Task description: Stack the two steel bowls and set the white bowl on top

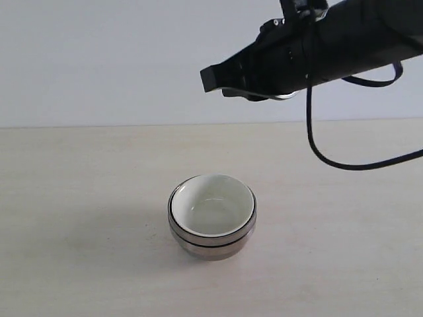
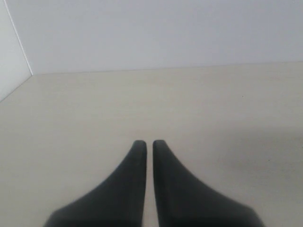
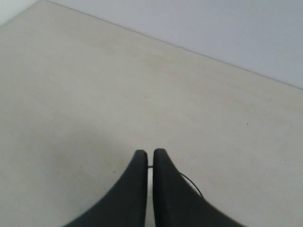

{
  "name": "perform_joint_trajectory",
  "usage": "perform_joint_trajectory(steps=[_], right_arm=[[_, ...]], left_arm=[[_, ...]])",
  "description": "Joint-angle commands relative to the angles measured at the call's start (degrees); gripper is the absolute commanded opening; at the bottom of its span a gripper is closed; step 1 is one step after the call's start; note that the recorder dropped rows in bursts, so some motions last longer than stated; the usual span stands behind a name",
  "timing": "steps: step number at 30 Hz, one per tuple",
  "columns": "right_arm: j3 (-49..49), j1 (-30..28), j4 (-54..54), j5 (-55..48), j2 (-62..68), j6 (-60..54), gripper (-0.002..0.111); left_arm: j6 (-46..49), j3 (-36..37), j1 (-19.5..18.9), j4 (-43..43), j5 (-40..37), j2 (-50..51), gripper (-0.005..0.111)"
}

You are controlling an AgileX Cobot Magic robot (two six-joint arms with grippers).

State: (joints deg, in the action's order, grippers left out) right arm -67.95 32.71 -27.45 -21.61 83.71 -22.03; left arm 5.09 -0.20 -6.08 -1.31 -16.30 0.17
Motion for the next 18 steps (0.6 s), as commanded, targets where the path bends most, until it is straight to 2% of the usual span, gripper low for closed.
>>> perform_joint_trajectory(steps=[1,11,18], right_arm=[[2.02,0.17,1.25,1.11,-3.73,0.57,0.000],[13.80,0.17,1.25,10.24,-13.89,0.59,0.000],[19.33,0.17,1.47,11.50,-23.47,0.49,0.000]], left_arm=[[-0.65,0.20,-0.03,-0.15,-0.03,-0.17,0.004],[-0.65,0.20,-0.03,-0.15,-0.03,-0.17,0.004],[-0.65,0.20,-0.03,-0.15,-0.03,-0.17,0.004]])
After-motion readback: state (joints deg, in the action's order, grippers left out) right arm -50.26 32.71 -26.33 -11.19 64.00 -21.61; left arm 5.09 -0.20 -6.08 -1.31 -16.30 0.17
